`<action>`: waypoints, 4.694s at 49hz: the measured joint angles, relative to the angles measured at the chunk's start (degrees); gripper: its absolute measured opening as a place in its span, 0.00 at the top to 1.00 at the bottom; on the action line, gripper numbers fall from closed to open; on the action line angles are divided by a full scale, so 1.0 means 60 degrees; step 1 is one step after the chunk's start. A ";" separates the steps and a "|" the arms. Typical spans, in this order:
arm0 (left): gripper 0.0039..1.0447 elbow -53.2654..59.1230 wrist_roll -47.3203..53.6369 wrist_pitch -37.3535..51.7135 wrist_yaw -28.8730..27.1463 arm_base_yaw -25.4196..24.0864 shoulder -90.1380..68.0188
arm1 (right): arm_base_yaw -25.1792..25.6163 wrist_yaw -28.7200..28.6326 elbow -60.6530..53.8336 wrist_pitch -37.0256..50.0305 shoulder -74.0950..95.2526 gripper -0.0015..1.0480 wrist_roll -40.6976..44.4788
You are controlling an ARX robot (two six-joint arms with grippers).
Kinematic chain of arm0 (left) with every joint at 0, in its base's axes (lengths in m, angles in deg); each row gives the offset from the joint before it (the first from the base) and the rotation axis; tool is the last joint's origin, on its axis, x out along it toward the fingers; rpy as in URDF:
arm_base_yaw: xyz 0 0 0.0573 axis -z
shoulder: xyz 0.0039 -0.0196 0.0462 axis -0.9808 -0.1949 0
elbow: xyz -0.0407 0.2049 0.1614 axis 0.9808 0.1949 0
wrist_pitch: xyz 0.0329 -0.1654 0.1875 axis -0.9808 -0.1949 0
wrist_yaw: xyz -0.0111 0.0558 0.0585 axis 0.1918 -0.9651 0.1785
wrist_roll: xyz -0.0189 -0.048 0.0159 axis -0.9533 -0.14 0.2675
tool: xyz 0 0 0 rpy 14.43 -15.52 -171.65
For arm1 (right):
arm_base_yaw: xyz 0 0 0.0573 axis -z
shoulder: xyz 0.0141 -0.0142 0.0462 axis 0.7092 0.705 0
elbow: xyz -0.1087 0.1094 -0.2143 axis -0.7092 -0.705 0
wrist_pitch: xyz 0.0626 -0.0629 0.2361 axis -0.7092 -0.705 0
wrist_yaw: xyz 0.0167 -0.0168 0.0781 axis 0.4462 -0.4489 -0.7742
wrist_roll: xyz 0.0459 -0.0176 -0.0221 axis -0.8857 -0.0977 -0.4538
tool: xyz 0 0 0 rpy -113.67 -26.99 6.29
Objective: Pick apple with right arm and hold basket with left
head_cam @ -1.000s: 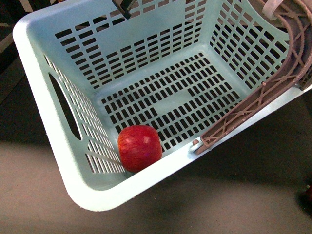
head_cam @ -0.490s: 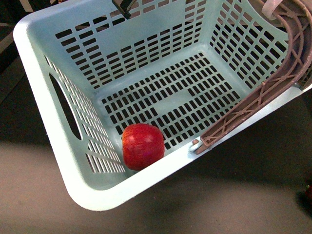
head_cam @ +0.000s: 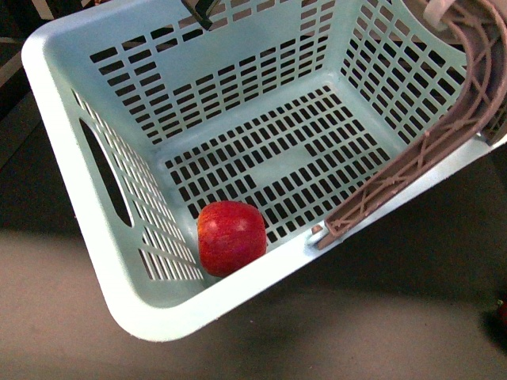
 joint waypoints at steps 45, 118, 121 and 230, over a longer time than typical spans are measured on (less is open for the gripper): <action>0.86 0.0368 -0.2379 -0.0109 -0.1636 -0.4513 -0.0991 | 0.0000 0.0000 0.0000 0.0000 -0.0004 0.08 0.0000; 0.05 0.0776 -0.4331 -0.1643 -0.2240 -0.4663 -0.0692 | 0.0000 0.0004 0.0000 0.0000 -0.0004 0.08 0.0000; 0.07 0.1177 -0.4561 -0.1752 -0.2375 -0.4550 -0.0160 | 0.0000 0.0004 0.0000 0.0000 -0.0004 0.08 0.0000; 0.97 1.1358 1.0378 0.2743 0.1279 -0.6579 1.3213 | 0.0000 0.0004 0.0000 0.0000 -0.0004 0.08 0.0000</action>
